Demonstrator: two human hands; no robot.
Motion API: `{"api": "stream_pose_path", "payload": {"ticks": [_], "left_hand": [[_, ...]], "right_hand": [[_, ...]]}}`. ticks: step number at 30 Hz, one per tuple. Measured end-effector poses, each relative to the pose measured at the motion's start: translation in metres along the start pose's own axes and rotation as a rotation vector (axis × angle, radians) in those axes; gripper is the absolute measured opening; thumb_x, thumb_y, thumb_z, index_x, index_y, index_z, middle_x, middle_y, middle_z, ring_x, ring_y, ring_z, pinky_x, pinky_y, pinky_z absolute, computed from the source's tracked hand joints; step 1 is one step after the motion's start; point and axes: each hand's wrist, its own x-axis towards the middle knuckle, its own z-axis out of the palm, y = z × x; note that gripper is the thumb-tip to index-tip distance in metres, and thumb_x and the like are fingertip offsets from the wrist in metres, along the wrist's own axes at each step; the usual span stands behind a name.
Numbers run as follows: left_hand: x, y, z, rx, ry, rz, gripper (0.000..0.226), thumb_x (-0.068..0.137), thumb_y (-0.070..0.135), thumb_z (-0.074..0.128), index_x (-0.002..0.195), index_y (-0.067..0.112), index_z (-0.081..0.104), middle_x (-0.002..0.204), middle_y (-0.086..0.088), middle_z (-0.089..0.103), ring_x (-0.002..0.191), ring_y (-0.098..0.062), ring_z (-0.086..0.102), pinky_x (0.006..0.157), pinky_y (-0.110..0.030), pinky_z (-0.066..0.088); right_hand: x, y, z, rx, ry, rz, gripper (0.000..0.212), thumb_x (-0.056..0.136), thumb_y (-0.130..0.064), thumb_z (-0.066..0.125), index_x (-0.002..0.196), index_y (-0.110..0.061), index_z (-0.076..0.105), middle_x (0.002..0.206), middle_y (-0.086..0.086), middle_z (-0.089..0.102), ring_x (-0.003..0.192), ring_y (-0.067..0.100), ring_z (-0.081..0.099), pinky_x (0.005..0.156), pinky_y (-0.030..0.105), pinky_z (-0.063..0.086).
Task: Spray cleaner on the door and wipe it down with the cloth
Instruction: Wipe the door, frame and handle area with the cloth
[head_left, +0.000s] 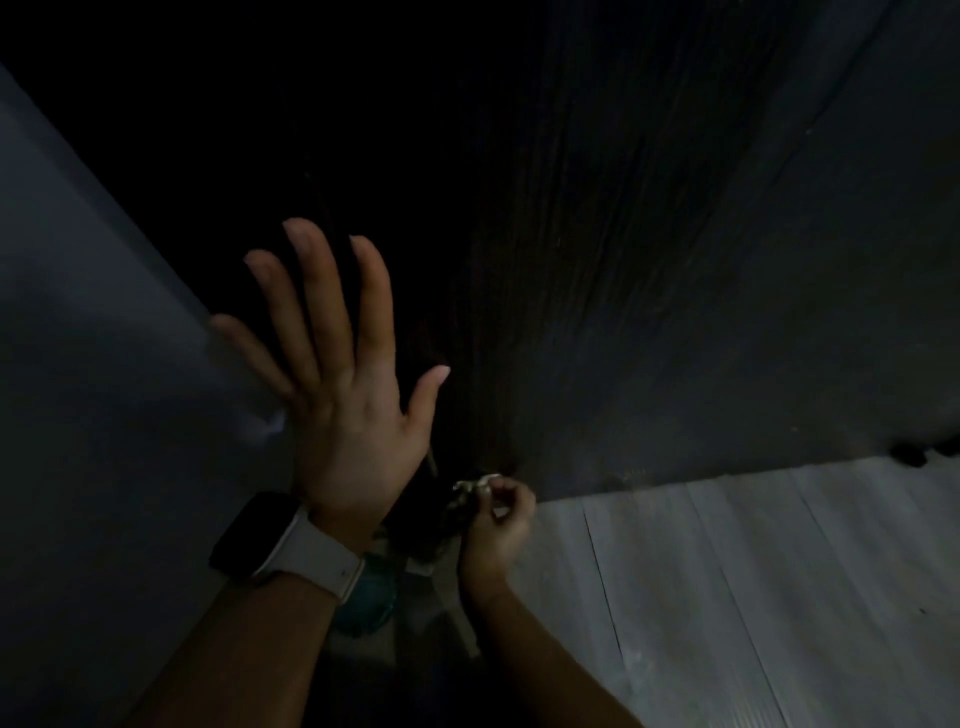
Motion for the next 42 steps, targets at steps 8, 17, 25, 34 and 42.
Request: {"api": "stream_pose_path", "payload": {"ticks": [8, 17, 25, 34, 42], "left_hand": [[0.000, -0.002, 0.001, 0.001, 0.016, 0.023, 0.124, 0.075, 0.043, 0.077, 0.148, 0.028, -0.022, 0.145, -0.010, -0.023, 0.137, -0.036, -0.012, 0.110, -0.054, -0.016], [0.000, -0.004, 0.001, -0.020, -0.021, 0.015, 0.111, 0.077, 0.038, 0.075, 0.149, 0.023, -0.008, 0.149, -0.004, -0.021, 0.136, -0.013, -0.040, 0.110, -0.043, -0.025], [-0.003, -0.005, 0.004, 0.014, 0.017, 0.043, 0.118, 0.078, 0.038, 0.075, 0.150, 0.021, -0.016, 0.154, -0.002, -0.035, 0.139, -0.018, -0.037, 0.111, -0.048, -0.022], [-0.002, -0.005, 0.004, -0.004, 0.031, 0.060, 0.118, 0.078, 0.036, 0.074, 0.150, 0.021, -0.018, 0.151, 0.004, -0.040, 0.141, -0.019, -0.034, 0.112, -0.051, -0.019], [-0.003, 0.001, -0.005, -0.058, 0.025, 0.020, 0.115, 0.073, 0.031, 0.078, 0.154, 0.017, -0.001, 0.158, 0.001, -0.027, 0.146, -0.022, -0.023, 0.115, -0.049, -0.016]], "right_hand": [[0.057, -0.093, -0.071, 0.127, 0.318, -0.246, 0.016, 0.090, 0.000, 0.062, 0.105, -0.006, 0.062, 0.102, 0.015, 0.067, 0.085, -0.001, 0.064, 0.075, 0.012, 0.050], [-0.035, -0.150, 0.013, 0.323, 0.159, -0.392, 0.023, 0.081, -0.002, 0.071, 0.082, -0.023, 0.064, 0.092, 0.012, 0.063, 0.090, 0.013, 0.063, 0.081, 0.020, 0.050], [-0.015, -0.120, -0.015, 0.375, 0.168, 0.080, 0.015, 0.088, 0.005, 0.061, 0.085, -0.009, 0.064, 0.090, 0.013, 0.068, 0.088, 0.021, 0.065, 0.082, 0.035, 0.052], [-0.011, -0.125, -0.014, 0.429, 0.129, 0.140, 0.014, 0.086, 0.010, 0.061, 0.085, -0.004, 0.062, 0.088, 0.015, 0.068, 0.089, 0.029, 0.064, 0.077, 0.033, 0.054], [0.004, -0.193, -0.047, 0.477, 0.083, 0.010, 0.019, 0.088, 0.008, 0.061, 0.085, -0.010, 0.063, 0.082, 0.005, 0.067, 0.069, 0.003, 0.066, 0.060, 0.012, 0.051]]}}
